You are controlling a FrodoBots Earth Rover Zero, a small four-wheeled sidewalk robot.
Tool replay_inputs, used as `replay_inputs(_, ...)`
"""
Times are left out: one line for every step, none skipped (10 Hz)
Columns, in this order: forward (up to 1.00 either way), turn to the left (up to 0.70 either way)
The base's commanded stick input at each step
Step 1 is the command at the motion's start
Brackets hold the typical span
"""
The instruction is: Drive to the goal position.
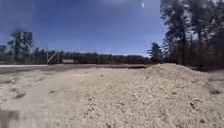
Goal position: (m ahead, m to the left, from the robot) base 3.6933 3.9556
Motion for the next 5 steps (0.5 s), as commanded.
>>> replay_inputs(0.69, 0.0)
replay_inputs(0.69, 0.0)
replay_inputs(0.69, 0.12)
replay_inputs(0.69, 0.29)
replay_inputs(0.69, 0.34)
